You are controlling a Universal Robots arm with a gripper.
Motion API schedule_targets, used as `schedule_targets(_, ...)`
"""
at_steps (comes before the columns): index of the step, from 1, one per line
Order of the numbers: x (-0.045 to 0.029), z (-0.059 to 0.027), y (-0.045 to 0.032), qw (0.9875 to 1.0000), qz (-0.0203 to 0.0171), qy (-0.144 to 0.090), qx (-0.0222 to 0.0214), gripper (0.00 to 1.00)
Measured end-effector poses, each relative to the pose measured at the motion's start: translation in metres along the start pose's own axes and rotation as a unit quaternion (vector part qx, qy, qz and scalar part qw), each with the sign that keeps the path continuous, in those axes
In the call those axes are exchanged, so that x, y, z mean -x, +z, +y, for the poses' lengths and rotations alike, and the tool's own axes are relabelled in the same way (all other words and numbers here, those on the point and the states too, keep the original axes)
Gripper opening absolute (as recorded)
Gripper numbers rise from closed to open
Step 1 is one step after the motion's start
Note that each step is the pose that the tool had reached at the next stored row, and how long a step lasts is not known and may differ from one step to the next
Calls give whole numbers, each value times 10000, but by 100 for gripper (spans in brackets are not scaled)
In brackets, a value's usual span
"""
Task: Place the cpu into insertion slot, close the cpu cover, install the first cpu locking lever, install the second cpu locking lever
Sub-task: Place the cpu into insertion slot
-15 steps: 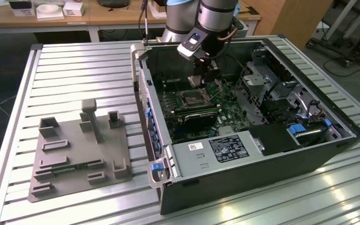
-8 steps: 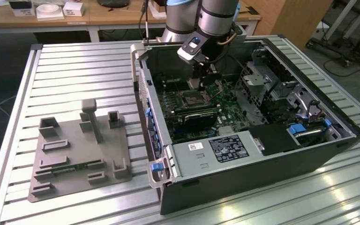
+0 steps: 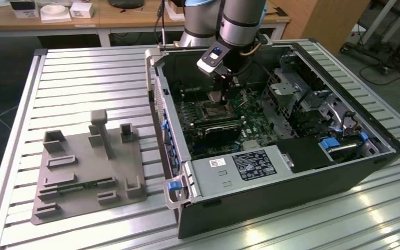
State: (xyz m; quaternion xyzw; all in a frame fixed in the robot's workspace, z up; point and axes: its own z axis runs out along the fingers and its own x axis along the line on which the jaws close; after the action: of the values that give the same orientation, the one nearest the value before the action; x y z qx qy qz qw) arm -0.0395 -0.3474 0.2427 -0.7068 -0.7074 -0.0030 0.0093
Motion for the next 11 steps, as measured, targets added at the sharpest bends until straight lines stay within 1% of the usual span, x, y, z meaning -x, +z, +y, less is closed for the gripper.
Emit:
schedule_targets(8, 0, 0, 4, 10000, 1, 0, 1, 54)
schedule_targets(11, 0, 1, 32, 10000, 0, -1, 1, 54)
